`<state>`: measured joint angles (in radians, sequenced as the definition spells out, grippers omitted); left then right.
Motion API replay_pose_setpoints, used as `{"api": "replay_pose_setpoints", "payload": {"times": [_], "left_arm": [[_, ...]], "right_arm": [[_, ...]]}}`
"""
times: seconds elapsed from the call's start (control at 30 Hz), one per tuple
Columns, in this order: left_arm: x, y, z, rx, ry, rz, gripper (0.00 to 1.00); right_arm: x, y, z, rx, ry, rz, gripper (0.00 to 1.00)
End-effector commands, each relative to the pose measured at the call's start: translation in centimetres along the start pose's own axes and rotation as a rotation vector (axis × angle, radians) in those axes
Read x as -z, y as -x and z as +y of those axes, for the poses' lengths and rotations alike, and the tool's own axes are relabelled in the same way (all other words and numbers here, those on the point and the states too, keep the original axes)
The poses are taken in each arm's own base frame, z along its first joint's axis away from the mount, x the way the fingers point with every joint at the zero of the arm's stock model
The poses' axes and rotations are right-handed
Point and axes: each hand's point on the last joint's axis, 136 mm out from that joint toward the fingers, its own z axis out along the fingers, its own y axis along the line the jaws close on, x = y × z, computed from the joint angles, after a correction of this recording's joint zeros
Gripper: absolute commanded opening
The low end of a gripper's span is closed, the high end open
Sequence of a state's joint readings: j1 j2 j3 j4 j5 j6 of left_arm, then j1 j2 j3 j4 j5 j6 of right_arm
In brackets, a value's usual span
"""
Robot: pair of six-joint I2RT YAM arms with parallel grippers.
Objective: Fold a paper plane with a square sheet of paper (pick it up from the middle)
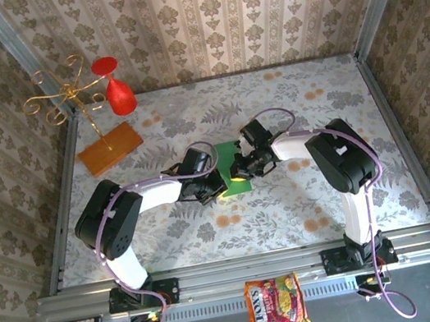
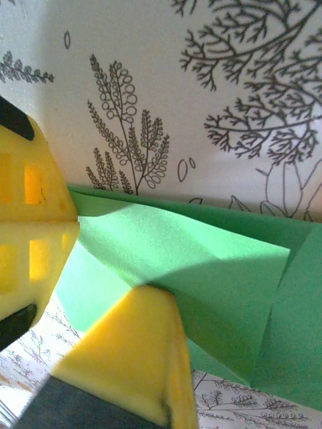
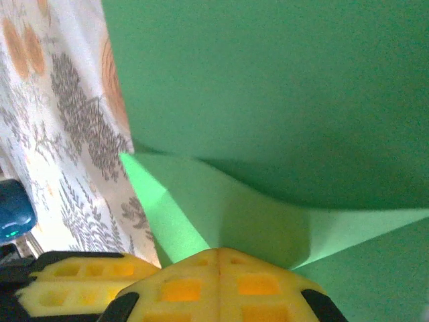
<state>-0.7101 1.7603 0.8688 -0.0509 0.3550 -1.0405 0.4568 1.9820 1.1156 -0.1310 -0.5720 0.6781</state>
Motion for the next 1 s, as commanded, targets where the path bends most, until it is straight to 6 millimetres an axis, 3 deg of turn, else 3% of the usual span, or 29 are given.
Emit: {"api": "replay_pose_setpoints", "payload": {"times": [0.0,0.27,0.47,0.63,0.7,0.8,0.97], "left_arm": [[-0.6,-3.6,5.6,0.073,0.203,0.108,0.0],[-0.6,-3.5,5.1,0.057,0.187,0.105,0.0],[0.1,-2.0,2.1,0.002,0.116,0.067,0.01],[2.8,0.9,-3.1,-0.072,-0.033,-0.047,0.14],[3.5,1.7,-4.0,-0.085,-0.061,-0.08,0.19],[3.6,2.7,-4.1,-0.083,-0.081,-0.098,0.21],[2.2,2.7,-4.0,-0.059,-0.102,-0.07,0.19]], "right_arm": [[0.9,3.4,-3.6,-0.045,-0.079,-0.088,0.02],[3.2,6.9,-5.6,-0.098,-0.112,-0.167,0.03],[5.3,7.6,-3.2,-0.077,-0.051,-0.202,0.04],[7.2,6.0,-1.3,-0.066,0.011,-0.22,0.14],[7.3,4.8,-1.3,-0.076,0.017,-0.206,0.18],[7.1,3.1,-1.2,-0.09,0.027,-0.177,0.22],[6.0,0.8,-0.1,-0.056,0.01,-0.138,0.18]]}}
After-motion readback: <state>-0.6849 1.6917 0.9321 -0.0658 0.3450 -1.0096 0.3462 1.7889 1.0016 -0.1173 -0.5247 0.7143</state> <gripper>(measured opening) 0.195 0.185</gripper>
